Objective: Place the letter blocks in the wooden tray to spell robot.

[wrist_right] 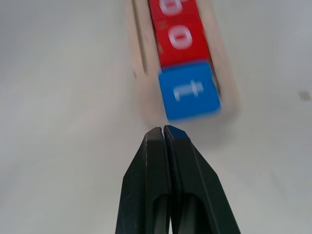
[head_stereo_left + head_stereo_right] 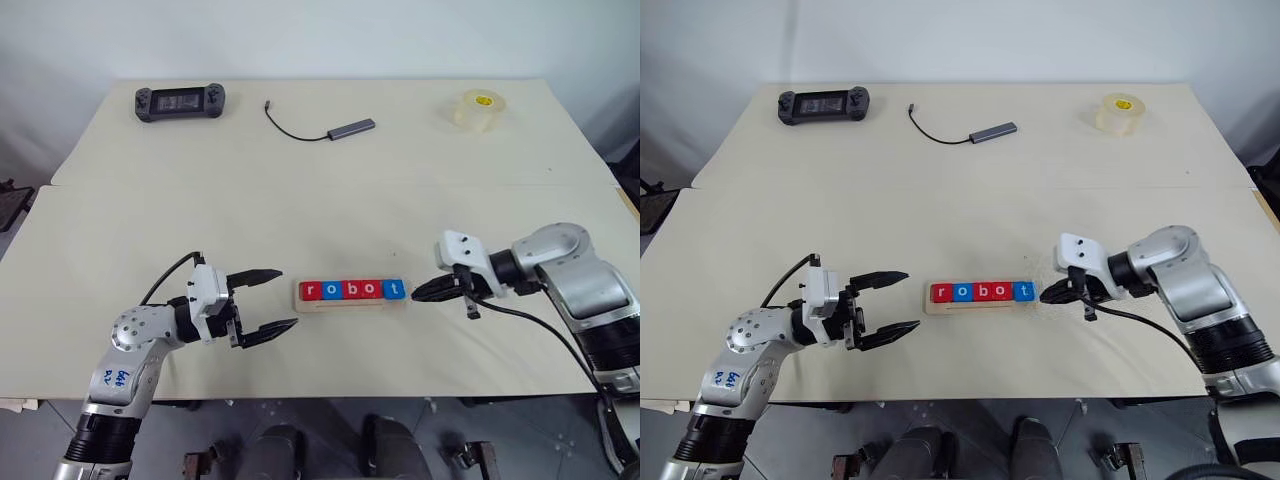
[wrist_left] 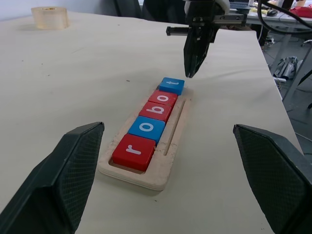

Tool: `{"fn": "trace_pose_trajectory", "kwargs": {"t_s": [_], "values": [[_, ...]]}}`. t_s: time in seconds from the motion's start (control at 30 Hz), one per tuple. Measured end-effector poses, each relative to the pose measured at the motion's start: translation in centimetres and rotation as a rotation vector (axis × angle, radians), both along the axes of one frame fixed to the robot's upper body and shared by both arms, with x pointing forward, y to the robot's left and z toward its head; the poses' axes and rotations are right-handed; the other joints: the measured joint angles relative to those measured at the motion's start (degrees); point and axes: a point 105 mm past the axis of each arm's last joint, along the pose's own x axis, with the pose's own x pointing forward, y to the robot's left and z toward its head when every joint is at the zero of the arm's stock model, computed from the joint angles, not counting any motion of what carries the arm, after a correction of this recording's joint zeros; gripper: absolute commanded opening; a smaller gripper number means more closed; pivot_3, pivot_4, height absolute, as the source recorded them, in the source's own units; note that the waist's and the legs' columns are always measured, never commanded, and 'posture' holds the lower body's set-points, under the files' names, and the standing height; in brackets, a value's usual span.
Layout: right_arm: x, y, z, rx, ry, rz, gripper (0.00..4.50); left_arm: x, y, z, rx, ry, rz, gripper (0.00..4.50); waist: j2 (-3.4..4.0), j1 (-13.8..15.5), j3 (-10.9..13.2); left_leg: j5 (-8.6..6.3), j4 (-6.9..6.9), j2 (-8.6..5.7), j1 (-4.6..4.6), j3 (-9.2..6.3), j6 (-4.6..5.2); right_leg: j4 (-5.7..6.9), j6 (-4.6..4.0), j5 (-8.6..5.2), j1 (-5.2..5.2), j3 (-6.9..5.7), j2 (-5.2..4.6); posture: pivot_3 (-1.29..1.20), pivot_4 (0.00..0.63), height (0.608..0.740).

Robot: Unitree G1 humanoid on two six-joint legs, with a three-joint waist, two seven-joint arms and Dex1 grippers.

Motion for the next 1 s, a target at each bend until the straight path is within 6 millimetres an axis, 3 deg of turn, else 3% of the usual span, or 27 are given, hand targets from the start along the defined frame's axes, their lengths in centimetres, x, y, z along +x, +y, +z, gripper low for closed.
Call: {"fn": "trace_pose_trajectory", "kwargs": {"t_s": [0.13,0.47,0.7,1.0], "values": [[0.5,-0.4,-0.5,-0.003,-0.003,-0.043,0.06,0.0,0.0,0.0,0.0,-0.001,0.0,4.5,0.0,-0.1,0.0,0.0,-0.01,0.01,0.0,0.01,0.0,0.0,0.0,0.0,-0.01,0.0,0.01,0.0,0.15,0.74],[1.0,2.4,-0.6,0.061,-0.022,0.003,0.06,0.1,0.0,0.1,-0.001,-0.004,0.0,4.5,0.0,0.0,0.0,0.0,0.0,0.01,0.0,0.0,0.0,0.01,0.0,0.0,0.0,-0.01,0.01,0.0,0.15,0.74],[1.2,3.2,-0.3,0.074,-0.03,0.006,0.06,0.1,0.0,0.1,-0.002,-0.005,0.006,4.5,0.0,-0.1,0.0,0.0,-0.01,-0.01,-0.01,-0.01,0.0,0.0,0.0,0.0,-0.01,-0.01,0.01,0.0,0.15,0.74],[0.8,2.2,-0.7,0.059,-0.025,-0.014,0.06,0.1,0.0,0.0,-0.002,-0.001,0.008,4.5,0.0,0.1,0.0,0.0,-0.01,-0.02,-0.01,-0.01,0.0,0.0,0.0,0.0,0.0,-0.01,0.0,0.0,0.15,0.74]]}}
